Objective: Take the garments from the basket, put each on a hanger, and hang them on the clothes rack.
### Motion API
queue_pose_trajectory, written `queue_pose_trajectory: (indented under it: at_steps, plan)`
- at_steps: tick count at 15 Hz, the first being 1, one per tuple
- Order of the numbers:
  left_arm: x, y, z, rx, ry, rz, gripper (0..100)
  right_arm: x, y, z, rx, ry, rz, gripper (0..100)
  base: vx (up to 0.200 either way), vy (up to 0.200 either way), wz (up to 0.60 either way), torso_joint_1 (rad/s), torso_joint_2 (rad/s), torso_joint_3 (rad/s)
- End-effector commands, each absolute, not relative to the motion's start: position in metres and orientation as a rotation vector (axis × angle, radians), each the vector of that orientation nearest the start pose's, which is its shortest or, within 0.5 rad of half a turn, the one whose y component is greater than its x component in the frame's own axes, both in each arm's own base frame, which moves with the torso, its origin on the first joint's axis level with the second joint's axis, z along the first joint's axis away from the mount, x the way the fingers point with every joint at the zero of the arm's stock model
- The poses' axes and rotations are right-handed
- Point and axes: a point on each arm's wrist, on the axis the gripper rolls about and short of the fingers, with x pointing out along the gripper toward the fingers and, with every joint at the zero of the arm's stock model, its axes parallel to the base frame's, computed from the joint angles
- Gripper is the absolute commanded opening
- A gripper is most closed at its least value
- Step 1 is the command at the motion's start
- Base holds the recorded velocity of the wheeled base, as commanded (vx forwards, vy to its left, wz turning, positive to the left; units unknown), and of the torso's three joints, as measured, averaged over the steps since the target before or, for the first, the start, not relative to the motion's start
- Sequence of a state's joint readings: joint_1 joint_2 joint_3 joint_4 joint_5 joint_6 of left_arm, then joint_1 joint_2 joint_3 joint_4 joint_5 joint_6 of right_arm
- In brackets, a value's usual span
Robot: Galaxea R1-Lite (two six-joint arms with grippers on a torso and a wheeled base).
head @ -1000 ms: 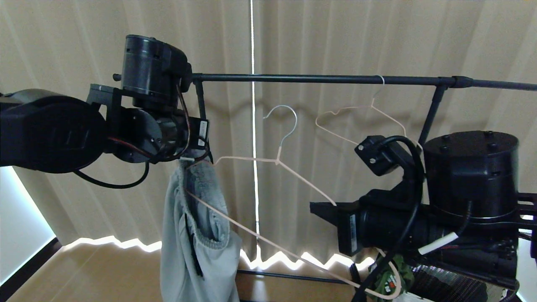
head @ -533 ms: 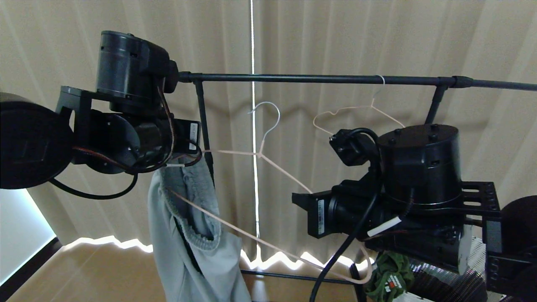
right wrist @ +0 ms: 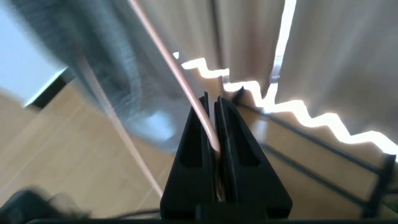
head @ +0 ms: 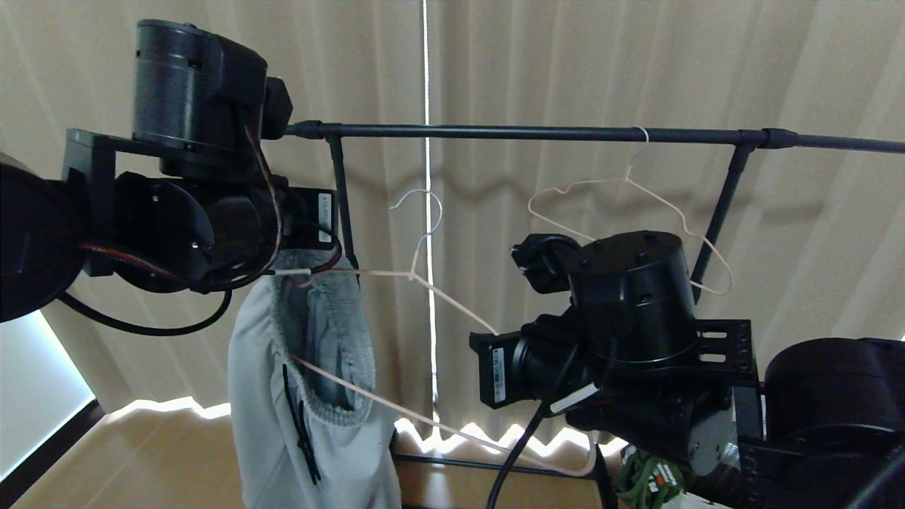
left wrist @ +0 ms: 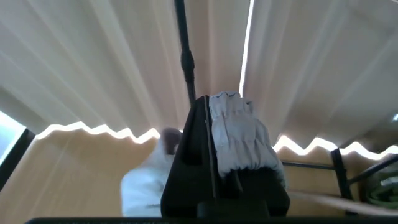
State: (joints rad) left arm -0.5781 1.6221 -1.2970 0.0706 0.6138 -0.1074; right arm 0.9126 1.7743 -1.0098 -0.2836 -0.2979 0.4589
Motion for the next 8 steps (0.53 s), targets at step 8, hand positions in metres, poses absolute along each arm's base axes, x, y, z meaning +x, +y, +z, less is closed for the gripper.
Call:
queue_pose_trajectory:
  at_steps: [8]
  plan:
    - [0.234,-0.126,0.265,0.307,0.415,0.092,0,0.246,0.244,0.177,0.175,0.434,0.269,0,0.0,0.0,0.0,0.0,0.0,0.0]
